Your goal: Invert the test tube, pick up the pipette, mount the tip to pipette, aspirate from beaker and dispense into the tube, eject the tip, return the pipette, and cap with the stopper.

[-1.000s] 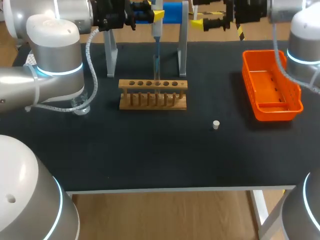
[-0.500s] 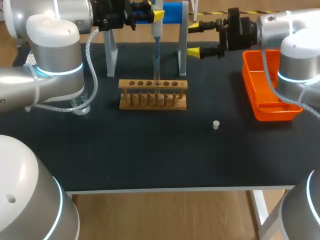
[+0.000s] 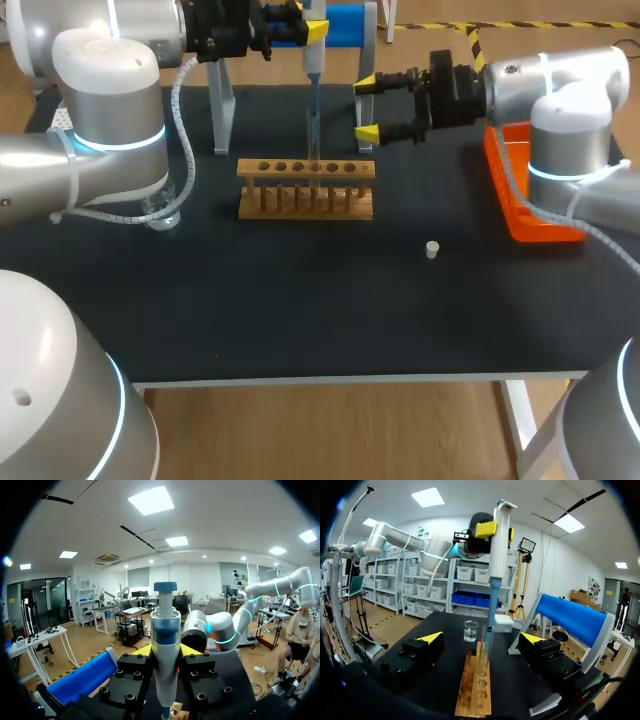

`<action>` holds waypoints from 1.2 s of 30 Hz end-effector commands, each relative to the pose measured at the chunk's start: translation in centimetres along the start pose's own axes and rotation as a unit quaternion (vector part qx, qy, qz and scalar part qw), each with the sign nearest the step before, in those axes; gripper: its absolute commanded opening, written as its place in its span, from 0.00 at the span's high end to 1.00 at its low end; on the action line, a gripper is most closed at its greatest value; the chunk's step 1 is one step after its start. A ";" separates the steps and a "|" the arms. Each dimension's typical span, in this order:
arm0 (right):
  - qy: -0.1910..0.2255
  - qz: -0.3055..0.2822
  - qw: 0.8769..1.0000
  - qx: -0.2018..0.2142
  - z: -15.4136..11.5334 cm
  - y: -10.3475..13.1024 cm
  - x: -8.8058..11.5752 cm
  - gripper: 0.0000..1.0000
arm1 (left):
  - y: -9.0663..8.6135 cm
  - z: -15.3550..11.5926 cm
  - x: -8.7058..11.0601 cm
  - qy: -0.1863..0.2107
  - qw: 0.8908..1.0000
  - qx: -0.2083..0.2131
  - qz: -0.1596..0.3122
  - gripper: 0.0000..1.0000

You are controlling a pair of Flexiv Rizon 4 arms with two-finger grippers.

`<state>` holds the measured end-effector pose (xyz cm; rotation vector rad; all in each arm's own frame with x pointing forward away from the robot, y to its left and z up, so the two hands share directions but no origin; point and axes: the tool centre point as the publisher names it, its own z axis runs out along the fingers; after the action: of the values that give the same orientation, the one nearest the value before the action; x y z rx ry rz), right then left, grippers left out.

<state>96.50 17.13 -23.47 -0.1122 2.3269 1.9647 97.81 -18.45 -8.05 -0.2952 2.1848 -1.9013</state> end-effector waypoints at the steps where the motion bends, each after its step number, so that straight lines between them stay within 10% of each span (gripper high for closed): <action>1: 0.008 0.009 1.000 0.008 1.5 -0.8 -0.9 0.00 | 0.0 0.0 0.0 -0.001 1.000 0.000 0.000 1.00; 36: 0.002 0.012 0.996 0.087 8.8 -4.1 -2.2 0.00 | 0.0 0.0 0.0 -0.001 1.000 0.000 0.000 1.00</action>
<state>99.20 24.76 -28.63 -0.0761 2.4895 1.7701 97.81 -18.44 -8.05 -0.2952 2.1848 -1.9013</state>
